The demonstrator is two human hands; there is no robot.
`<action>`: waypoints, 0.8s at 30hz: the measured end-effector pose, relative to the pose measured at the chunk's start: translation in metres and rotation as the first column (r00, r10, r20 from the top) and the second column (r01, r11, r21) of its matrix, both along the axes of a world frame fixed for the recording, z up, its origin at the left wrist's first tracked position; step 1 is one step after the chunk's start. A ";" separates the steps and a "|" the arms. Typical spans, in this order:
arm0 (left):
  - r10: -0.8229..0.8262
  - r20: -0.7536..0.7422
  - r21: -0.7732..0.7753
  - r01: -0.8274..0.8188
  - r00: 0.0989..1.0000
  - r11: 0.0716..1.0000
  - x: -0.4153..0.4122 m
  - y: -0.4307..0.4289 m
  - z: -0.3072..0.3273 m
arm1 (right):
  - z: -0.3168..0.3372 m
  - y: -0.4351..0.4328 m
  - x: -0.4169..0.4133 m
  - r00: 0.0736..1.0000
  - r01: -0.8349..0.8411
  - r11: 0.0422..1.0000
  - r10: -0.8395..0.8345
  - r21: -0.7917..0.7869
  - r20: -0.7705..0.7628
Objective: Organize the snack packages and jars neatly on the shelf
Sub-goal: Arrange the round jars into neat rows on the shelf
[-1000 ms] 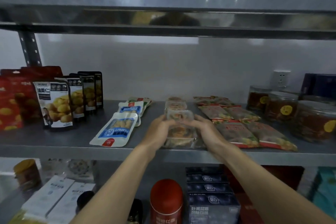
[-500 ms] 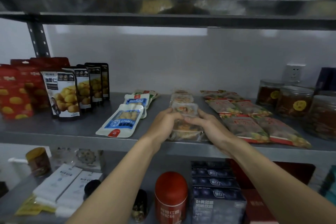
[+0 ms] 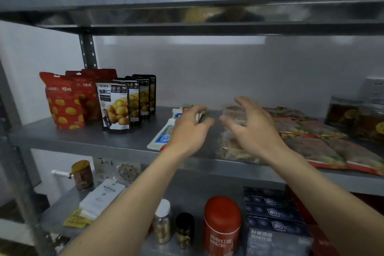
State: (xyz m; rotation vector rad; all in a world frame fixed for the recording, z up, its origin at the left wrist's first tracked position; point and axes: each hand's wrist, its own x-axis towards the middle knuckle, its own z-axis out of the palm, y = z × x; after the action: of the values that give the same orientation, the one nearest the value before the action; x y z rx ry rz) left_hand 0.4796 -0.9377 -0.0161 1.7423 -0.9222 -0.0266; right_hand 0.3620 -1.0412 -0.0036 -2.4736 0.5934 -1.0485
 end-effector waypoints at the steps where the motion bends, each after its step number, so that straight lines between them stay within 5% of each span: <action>1: 0.026 0.015 -0.013 -0.025 1.000 1.000 0.010 0.008 0.001 | 0.003 0.010 0.006 1.000 -0.004 1.000 0.004 -0.008 0.019; 6: 0.029 -0.066 0.008 -0.028 0.997 1.000 0.066 0.038 -0.005 | -0.016 0.065 0.060 0.995 -0.098 0.953 0.103 0.286 -0.003; 11: -0.042 -0.178 0.090 0.059 0.983 0.994 0.111 0.047 -0.018 | -0.031 0.073 0.108 0.998 -0.028 0.865 -0.008 0.500 0.069; 24: -0.276 -0.289 0.096 0.314 0.917 0.944 0.121 0.037 -0.028 | -0.045 0.061 0.125 0.997 -0.049 0.829 0.005 0.557 0.080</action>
State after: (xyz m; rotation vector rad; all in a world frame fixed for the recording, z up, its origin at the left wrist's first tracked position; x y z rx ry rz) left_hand 0.6002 -0.9003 -0.0437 1.6591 -0.9884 -0.5299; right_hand 0.4871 -0.9803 -0.0488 -1.9109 0.7192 -0.8034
